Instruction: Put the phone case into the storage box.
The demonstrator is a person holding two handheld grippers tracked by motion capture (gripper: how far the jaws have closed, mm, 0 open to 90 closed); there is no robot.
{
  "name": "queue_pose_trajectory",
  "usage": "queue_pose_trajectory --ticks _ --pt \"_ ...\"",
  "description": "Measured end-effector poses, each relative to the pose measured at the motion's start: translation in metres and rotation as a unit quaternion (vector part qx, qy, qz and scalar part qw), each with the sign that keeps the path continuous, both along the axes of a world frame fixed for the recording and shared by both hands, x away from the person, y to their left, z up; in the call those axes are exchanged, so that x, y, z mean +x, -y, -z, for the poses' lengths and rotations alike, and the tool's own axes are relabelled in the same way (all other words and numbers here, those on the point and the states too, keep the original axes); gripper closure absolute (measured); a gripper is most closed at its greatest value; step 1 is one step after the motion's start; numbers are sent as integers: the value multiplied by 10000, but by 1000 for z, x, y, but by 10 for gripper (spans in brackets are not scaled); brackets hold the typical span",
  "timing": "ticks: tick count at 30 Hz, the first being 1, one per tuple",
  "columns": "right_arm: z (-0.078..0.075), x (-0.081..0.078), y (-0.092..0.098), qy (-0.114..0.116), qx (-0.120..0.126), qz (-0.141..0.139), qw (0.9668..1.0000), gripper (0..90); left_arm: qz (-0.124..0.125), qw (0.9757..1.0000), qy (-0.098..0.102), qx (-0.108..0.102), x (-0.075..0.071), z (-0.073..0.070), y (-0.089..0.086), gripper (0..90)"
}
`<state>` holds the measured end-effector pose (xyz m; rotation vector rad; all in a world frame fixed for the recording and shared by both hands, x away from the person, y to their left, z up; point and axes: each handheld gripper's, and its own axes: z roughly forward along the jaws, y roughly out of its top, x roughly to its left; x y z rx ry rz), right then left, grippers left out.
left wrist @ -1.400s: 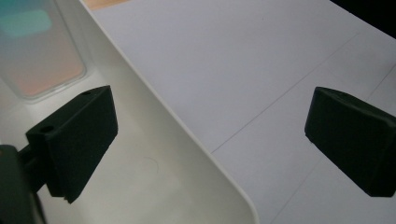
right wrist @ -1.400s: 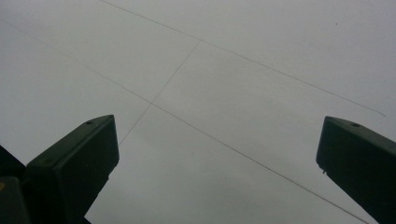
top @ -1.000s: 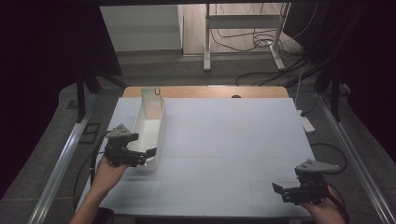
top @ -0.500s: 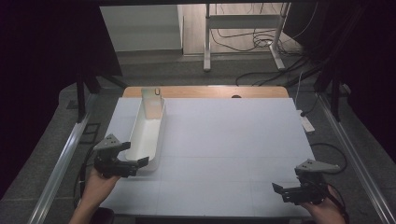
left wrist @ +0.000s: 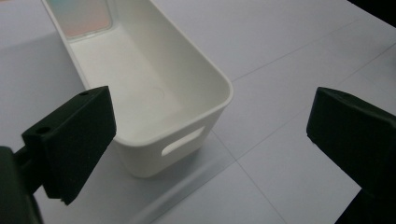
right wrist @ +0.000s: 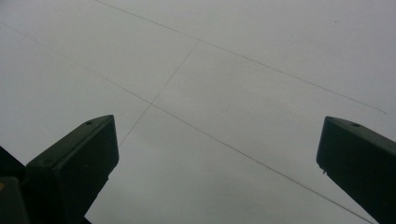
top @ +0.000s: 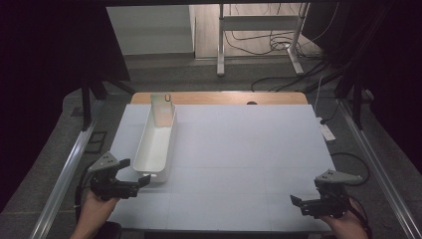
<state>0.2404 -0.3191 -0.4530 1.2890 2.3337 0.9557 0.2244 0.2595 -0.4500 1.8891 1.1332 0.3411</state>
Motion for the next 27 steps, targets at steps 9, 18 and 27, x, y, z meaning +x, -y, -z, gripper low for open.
queue_pose_trajectory --ticks 9,18,27 --pt "0 0 0 9 -12 -8 10000 0 -125 9999 6 49 -12 4 -6 14" --pt "0 0 -1 19 -19 -14 10000 0 -220 9997 -15 135 -23 8 -9 6" --pt "0 0 -1 2 -26 -5 10000 0 -314 9991 19 294 -31 12 -10 2"
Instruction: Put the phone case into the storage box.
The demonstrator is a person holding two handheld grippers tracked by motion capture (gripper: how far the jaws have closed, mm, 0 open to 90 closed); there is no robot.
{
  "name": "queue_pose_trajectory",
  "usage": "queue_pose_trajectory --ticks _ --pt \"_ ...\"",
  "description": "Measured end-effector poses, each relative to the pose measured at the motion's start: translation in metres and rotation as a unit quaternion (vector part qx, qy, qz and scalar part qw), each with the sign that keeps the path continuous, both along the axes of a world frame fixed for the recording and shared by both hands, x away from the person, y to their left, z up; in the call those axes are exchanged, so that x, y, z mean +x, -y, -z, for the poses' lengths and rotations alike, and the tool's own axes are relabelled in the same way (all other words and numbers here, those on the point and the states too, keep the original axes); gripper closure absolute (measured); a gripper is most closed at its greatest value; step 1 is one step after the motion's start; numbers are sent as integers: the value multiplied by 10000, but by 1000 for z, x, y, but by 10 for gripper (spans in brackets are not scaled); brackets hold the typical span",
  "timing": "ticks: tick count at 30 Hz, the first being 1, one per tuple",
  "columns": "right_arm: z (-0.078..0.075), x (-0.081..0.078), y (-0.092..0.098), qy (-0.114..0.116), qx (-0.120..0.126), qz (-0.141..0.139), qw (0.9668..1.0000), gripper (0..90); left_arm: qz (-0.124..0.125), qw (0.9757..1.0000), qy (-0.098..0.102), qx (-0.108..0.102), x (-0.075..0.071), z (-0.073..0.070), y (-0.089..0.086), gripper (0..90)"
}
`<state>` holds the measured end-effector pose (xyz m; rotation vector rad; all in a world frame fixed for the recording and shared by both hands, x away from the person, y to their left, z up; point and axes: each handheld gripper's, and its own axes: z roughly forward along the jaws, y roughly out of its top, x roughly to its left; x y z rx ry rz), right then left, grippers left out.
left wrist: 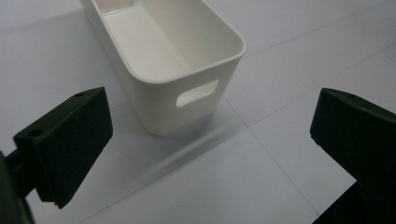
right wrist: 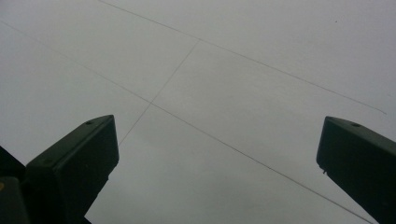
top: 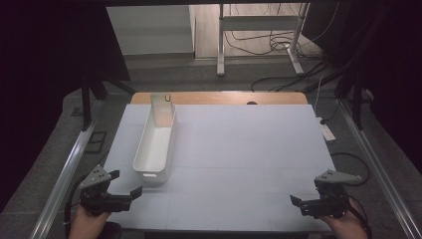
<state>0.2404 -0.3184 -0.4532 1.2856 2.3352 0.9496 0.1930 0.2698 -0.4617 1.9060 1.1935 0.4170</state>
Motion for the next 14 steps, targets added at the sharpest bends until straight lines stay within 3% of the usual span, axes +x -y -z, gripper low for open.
queue_pose_trajectory --ticks 4,14 --pt "0 0 0 0 -3 -1 10000 0 -56 10000 51 61 -3 0 0 1" --pt "0 0 -1 16 -34 -25 10000 0 -98 9997 -55 197 -1 2 3 15"
